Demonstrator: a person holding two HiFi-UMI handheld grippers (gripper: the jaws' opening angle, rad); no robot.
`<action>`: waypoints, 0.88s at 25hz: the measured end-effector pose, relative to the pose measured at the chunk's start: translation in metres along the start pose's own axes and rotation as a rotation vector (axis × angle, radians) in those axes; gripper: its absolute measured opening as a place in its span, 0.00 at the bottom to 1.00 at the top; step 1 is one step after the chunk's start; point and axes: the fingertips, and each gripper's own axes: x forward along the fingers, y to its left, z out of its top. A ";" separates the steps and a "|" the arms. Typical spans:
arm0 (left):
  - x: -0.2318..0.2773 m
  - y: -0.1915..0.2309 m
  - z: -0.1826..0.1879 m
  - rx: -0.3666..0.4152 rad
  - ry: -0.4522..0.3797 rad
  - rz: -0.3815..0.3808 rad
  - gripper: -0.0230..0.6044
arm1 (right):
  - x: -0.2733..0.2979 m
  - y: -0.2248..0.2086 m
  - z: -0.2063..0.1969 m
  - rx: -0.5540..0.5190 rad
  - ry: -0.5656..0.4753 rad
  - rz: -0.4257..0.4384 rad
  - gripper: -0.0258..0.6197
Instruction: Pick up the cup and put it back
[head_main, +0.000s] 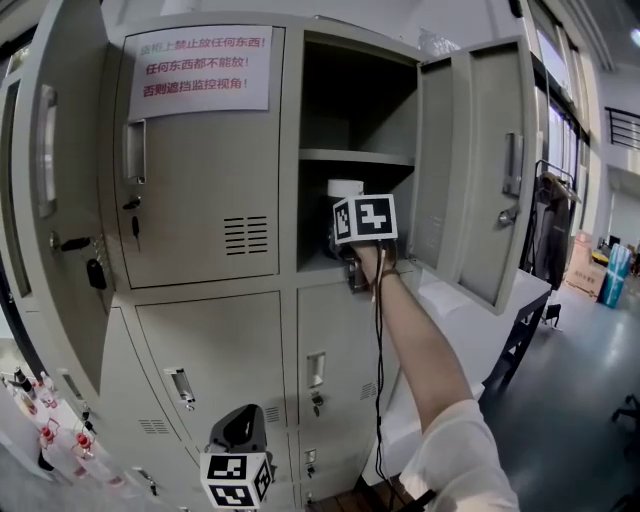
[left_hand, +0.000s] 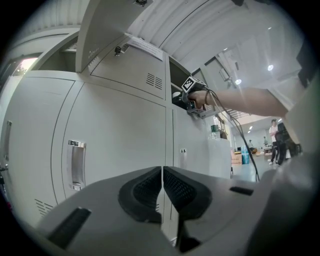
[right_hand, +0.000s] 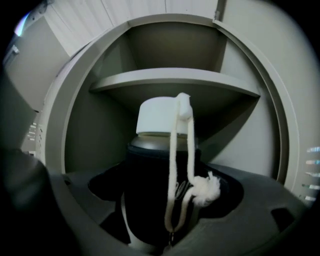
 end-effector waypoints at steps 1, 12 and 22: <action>-0.001 0.001 0.000 -0.002 0.000 0.001 0.06 | -0.002 -0.001 0.001 0.020 -0.009 0.007 0.69; -0.007 -0.015 0.000 -0.025 -0.003 -0.041 0.06 | -0.052 -0.001 -0.005 0.064 -0.051 0.024 0.67; -0.014 -0.046 0.005 -0.056 -0.009 -0.125 0.06 | -0.119 0.007 -0.052 0.086 -0.065 0.017 0.48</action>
